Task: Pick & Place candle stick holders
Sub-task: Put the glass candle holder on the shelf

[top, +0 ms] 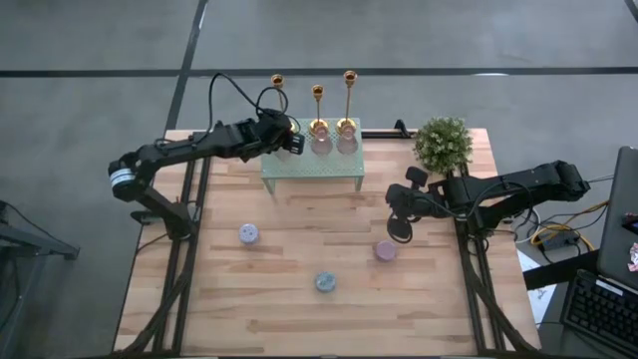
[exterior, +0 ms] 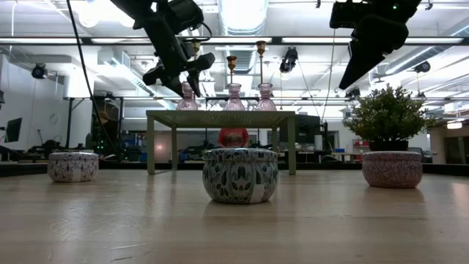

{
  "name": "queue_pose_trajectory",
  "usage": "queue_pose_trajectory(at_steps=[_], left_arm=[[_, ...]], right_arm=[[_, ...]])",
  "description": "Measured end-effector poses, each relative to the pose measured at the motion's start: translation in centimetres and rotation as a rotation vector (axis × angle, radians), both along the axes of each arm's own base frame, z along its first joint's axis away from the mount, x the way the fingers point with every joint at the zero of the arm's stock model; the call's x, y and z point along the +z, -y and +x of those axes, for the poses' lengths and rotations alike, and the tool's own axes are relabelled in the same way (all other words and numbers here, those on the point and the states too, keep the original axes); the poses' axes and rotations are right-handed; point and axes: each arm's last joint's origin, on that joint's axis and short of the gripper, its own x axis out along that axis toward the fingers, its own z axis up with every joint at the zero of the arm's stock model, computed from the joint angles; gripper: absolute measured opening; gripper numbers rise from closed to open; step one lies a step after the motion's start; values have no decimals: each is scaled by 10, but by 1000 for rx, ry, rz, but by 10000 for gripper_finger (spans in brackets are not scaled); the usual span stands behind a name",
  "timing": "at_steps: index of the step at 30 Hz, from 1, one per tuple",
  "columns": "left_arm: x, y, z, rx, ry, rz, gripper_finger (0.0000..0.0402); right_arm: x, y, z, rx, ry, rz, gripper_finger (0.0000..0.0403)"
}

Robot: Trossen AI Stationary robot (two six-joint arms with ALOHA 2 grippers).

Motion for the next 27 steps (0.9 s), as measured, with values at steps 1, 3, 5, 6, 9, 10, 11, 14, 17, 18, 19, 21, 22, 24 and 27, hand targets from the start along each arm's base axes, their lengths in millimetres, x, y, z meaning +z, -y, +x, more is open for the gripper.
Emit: queue_pose_trajectory(at_steps=[1, 3, 5, 6, 9, 10, 11, 14, 17, 18, 19, 21, 22, 24, 27], left_arm=[[0, 0, 0, 0, 1, 0, 165], [0, 0, 0, 0, 1, 0, 165], [0, 0, 0, 1, 1, 0, 165], [0, 0, 0, 2, 2, 0, 165], [0, -1, 0, 3, 1, 0, 165], [0, -1, -1, 4, 1, 1, 165], [0, -1, -1, 6, 0, 2, 165], [0, -3, -2, 14, -2, 5, 165], [0, -4, -2, 19, -3, 5, 165], [0, -4, -2, 19, -3, 6, 165], [0, -4, -2, 18, -4, 7, 165], [0, -4, -2, 13, -9, 9, 165], [0, -4, -2, 11, -12, 11, 165], [0, -4, -2, 9, -14, 12, 167], [0, -4, -2, 8, -15, 13, 171]], right_arm=[[0, 0, 0, 0, 0, 0, 9], [0, 0, 0, -1, 0, 0, 8], [0, 0, 0, -1, 1, 0, 9], [0, 0, 0, -1, 1, 0, 9], [0, 0, 0, -2, 1, 1, 8], [0, 0, 0, -3, 2, 2, 9], [0, 0, 0, -3, 2, 2, 8], [0, 0, 0, -3, 2, 2, 9], [0, 0, 0, -3, 2, 2, 8], [0, 0, 0, -3, 2, 1, 8], [0, 0, 0, -3, 2, 2, 8], [0, 0, 0, -3, 1, 2, 9], [0, 0, 0, -3, 1, 2, 8], [0, 0, 0, -2, 1, 1, 9], [0, 0, 0, -1, 1, 1, 8]])
